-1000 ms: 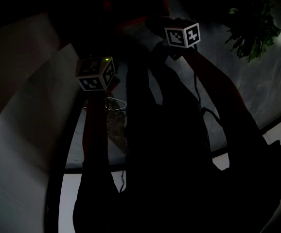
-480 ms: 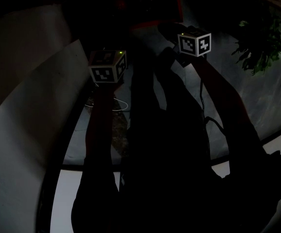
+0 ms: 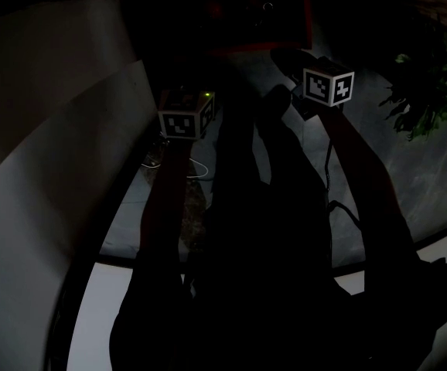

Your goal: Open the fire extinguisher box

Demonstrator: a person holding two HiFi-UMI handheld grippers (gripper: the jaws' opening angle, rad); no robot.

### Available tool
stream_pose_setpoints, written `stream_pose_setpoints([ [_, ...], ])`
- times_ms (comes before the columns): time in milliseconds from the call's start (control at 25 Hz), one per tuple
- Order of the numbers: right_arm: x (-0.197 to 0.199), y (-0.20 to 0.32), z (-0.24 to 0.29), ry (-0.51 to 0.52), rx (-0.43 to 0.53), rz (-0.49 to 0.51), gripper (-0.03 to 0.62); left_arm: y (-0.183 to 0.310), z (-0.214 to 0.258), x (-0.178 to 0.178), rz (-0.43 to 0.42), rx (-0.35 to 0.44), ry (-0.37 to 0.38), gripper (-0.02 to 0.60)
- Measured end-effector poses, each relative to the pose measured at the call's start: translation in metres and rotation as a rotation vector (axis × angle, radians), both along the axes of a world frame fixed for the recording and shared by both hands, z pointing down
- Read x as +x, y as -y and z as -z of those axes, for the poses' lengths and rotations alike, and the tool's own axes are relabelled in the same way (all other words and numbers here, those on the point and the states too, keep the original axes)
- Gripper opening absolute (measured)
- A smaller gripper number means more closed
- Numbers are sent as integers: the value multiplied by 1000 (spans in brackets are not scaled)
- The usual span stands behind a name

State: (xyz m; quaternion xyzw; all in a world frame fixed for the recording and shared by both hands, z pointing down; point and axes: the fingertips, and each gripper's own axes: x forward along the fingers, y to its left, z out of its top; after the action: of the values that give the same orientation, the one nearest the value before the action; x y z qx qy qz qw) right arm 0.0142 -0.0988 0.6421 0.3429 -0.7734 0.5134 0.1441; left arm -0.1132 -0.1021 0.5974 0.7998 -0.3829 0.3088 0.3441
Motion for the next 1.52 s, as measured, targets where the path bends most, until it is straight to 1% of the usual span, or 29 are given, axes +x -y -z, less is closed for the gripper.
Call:
stream_pose_setpoints([
  [80,0,1,0,3,-4,-5,-3,1,-1,-1,-4,-8,0,0],
  [280,0,2,0,14,-18,-26,-3,0,-1,2,10,-48,-36,0],
  [480,0,3,1,3,-17,-22,-2,1,-1,-1,-16,-21,0,0],
  [680,-3,3,7,23,-15,-49,-2,0,-1,1,-17,-35,-7,0],
  [760,-8,3,13,29,-4,-36,-2,0,-2,0,-11,-39,-11,0],
  [960,-16,-2,20,8,23,36,-2,0,-2,-2,9,-28,-20,0],
  [1120,-16,-3,30,31,29,47,-2,0,-2,-8,22,-24,-11,0],
  [1320,-21,-2,48,48,66,85,-2,1,-2,-10,26,-19,-6,0],
  [1520,-22,6,74,106,94,67,-2,1,-6,-11,41,-27,13,0],
])
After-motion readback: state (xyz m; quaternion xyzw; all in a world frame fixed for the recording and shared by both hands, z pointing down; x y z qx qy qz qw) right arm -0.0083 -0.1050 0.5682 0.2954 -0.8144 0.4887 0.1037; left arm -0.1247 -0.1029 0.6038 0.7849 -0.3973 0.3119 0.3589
